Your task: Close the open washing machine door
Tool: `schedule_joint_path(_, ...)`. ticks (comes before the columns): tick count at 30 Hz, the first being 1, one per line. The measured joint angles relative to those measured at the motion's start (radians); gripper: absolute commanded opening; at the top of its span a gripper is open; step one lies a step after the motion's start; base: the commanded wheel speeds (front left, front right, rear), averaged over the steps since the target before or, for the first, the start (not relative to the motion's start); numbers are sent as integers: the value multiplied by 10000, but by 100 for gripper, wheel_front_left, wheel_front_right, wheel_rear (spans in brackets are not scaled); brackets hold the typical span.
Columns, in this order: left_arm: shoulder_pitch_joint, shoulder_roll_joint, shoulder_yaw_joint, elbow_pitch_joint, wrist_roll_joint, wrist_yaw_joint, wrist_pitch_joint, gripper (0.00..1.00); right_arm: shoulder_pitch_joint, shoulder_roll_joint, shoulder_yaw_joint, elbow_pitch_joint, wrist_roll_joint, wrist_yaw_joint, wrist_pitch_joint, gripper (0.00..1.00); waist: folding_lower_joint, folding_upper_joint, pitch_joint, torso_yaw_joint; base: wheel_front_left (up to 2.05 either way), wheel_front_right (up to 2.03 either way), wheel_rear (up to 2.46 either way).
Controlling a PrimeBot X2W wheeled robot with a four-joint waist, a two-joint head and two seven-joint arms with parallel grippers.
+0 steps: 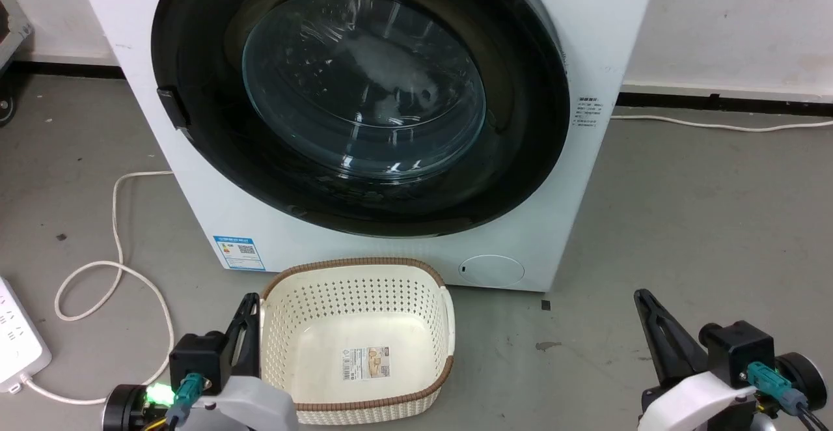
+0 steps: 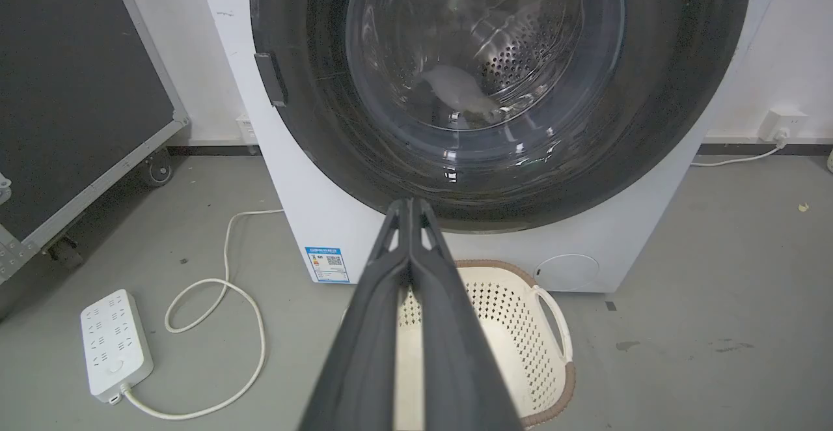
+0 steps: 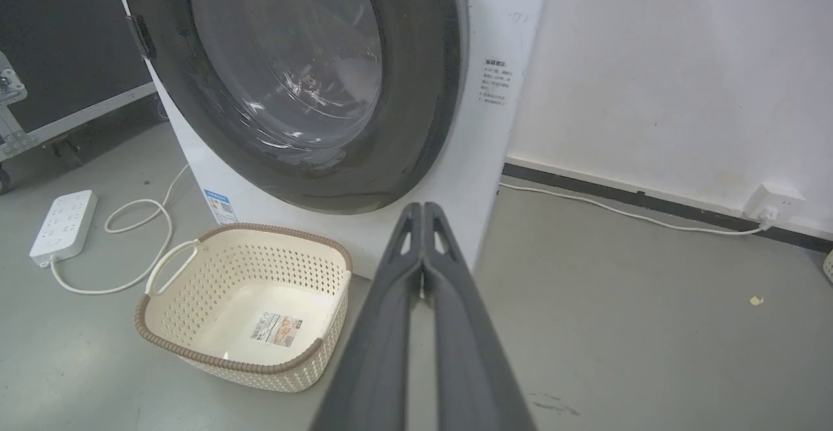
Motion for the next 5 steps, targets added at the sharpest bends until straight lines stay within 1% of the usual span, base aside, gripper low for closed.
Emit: schedule_joint_path(5,-31,-4,38,-42,71,27,136,0,-18,6,29,-21,-2,0,82,0,0,0,3,-11,0,0,0)
